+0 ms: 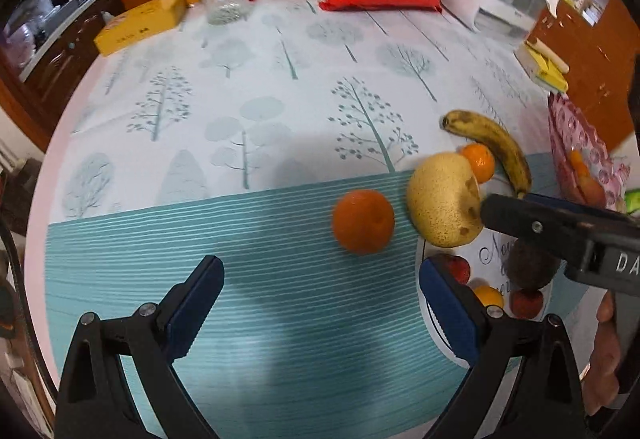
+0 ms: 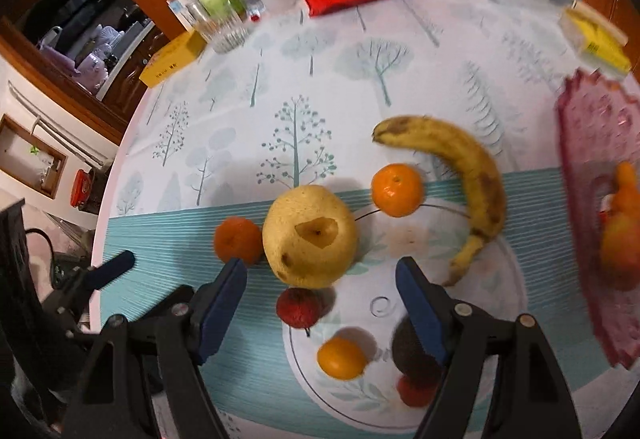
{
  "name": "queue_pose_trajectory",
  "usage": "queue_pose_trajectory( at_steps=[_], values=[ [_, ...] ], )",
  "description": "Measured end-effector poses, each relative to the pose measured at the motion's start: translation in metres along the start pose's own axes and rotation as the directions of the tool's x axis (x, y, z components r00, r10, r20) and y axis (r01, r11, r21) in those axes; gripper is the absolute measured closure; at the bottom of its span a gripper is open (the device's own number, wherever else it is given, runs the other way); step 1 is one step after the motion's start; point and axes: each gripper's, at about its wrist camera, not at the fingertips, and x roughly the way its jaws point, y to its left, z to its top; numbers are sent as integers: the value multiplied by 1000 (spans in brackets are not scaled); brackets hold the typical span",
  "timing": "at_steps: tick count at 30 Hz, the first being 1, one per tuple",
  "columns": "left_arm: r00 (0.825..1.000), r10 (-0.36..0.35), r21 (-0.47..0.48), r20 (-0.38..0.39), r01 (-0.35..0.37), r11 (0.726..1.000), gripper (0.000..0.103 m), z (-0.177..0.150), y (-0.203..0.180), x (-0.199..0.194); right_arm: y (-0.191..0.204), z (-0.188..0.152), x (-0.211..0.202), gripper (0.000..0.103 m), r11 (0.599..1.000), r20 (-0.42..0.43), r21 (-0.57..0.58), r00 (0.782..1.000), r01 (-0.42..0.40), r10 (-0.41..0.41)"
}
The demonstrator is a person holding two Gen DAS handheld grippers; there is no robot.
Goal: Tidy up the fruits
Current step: 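Grasp the yellow pear with the right tool while the left tool grasps an orange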
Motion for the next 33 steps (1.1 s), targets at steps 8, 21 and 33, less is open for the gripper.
queue_pose_trajectory(
  at_steps=[8,21,33],
  values=[
    [1000,31,62,-4,-30,998,5,7,-9,28,0,9,36,25,1000,-69,6,998,8,-7],
    [999,36,92,-7,-35,995,20,15,-18,45,-1,9,46,34,1000,-54,7,998,-22,22],
    [1000,14,86,-27,-12,996,52,19,-31,54,-11,-1,0,34,1000,50,-11,999,13,-13]
  ],
)
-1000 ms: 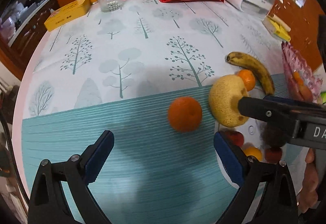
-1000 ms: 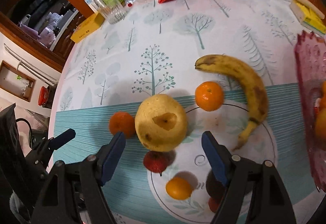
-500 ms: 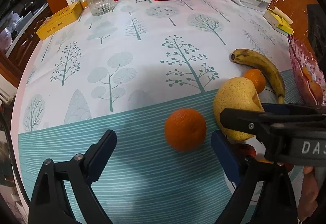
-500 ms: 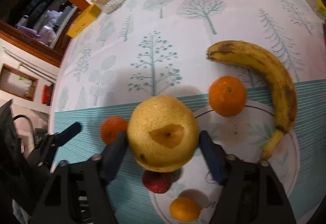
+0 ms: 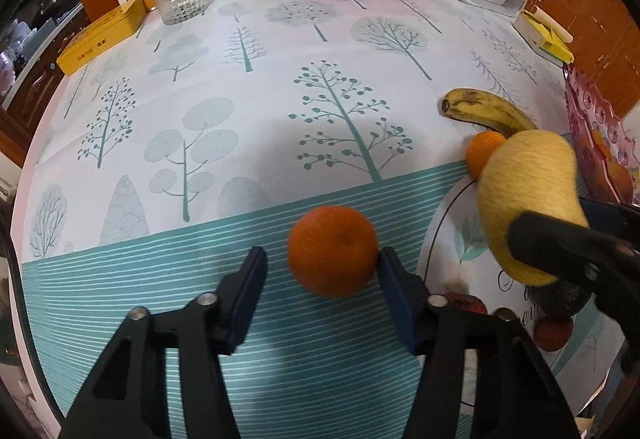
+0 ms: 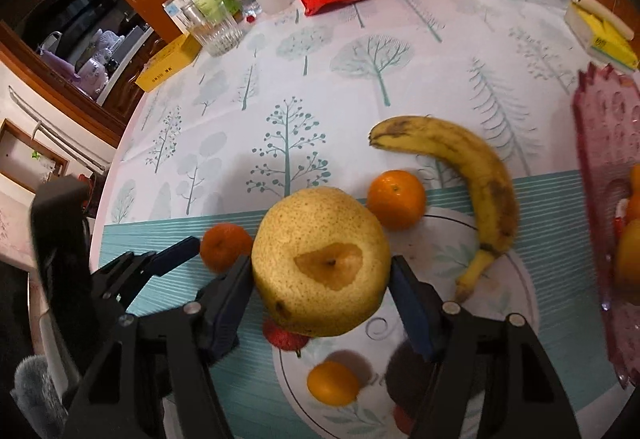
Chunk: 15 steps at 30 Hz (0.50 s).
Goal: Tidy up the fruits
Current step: 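Grasp the yellow pear with the right tool while the left tool grasps an orange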
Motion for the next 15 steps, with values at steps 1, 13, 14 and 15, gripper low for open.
queue_pose_trajectory(
  at_steps=[1,13,14,15],
  values=[
    [1000,0,5,-3,0,1000,58,0,-2,1,-1,-2,-5,34,1000,9,-3,1000,5,-5],
    [998,59,28,38,-60,998,62,-3,-18,-10,-25,-32,-60,35,999,122,13,991,49,-51],
    [997,61,31,45,-62,998,62,-3,-22,-15,-29,-35,-67,35,998,138,19,989,55,-57],
    [997,60,37,55,-62,997,62,-3,-27,-22,-32,-38,-73,35,998,150,24,987,60,-63]
  ],
)
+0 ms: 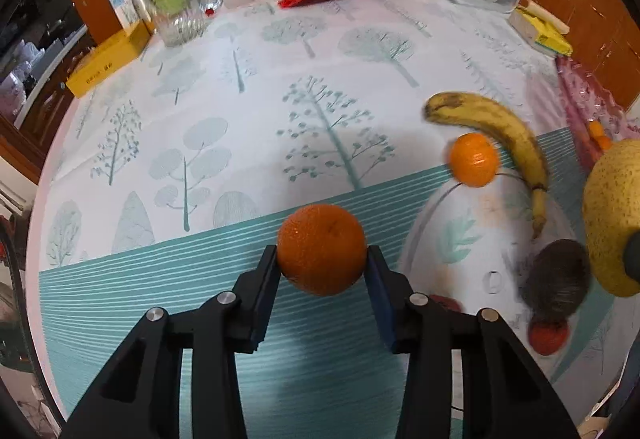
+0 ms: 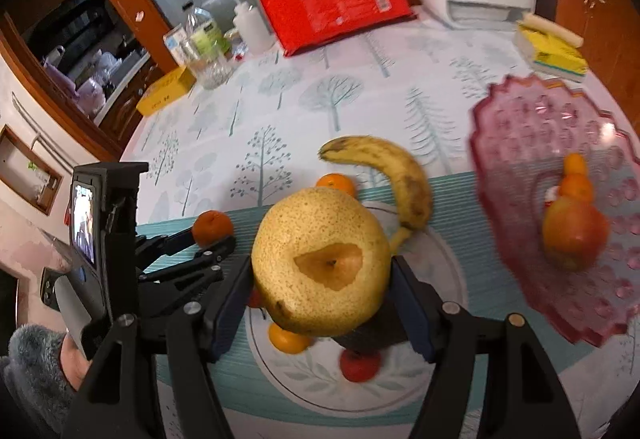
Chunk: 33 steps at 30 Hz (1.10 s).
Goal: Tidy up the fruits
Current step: 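Carry the pear and orange into the pink bowl and open both tools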
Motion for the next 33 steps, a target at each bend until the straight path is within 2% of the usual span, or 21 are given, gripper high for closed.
queue_pose_trajectory(
  at_steps=[6,11,15,18,21,28,33],
  values=[
    [992,-83,73,97,76,994,62,14,-48,-60,-32,-6,-43,35,998,73,52,996,42,-45],
    [967,-171,168,190,139,976,62,35,-105,-109,-66,-7,-77,34,990,129,104,986,91,-104],
    [950,-218,238,222,164,957,62,53,-150,-129,-94,-8,-95,34,981,157,143,976,127,-150],
    [946,-242,273,215,179,945,62,64,-183,-130,-118,-7,-104,34,971,159,172,968,166,-194],
    [949,-243,294,200,178,939,62,68,-214,-126,-147,-5,-110,34,958,151,207,961,197,-231],
    [968,-209,317,138,157,935,62,79,-272,-93,-203,1,-102,34,936,105,207,944,286,-312],
    [983,-165,318,85,130,939,62,83,-300,-61,-238,4,-81,34,938,47,198,953,284,-298]
  ],
)
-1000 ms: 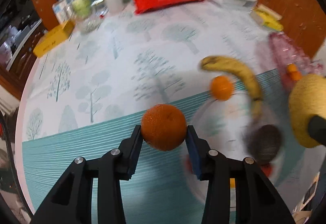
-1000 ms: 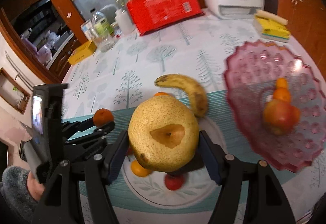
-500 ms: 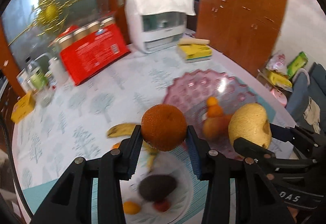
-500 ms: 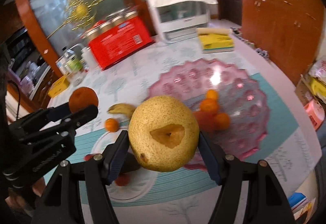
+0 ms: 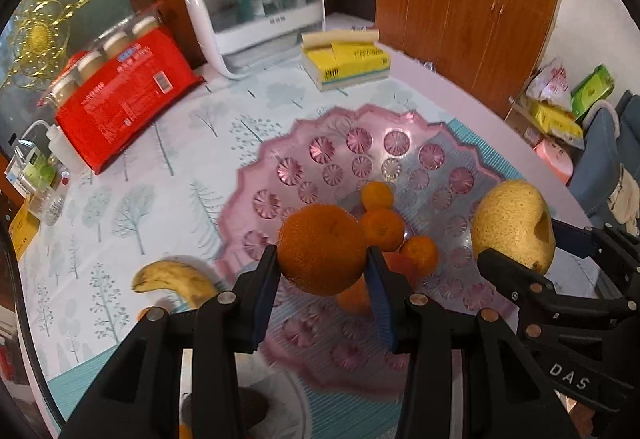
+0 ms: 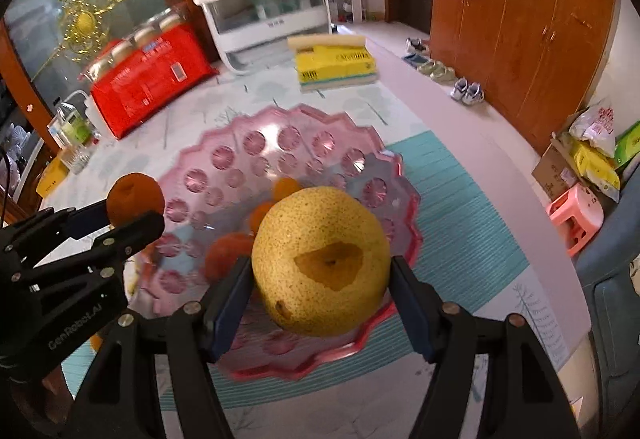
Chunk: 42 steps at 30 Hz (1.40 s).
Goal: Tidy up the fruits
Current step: 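Carry the pear and orange into the pink bowl and open both tools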
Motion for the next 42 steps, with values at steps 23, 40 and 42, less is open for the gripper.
queue_pose_trajectory(
  at_steps=[23,40,42],
  values=[
    [971,202,82,-127,-193,978,61,13,-30,55,0,-2,49,34,982,-2,-189,1000,4,-4],
    [949,249,70,-194,-240,968,54,13,-33,48,-9,-3,29,33,977,79,-196,992,-83,100],
    [947,268,75,-177,-258,963,41,13,-35,43,-12,-3,26,33,978,82,-190,991,-88,105]
  ],
)
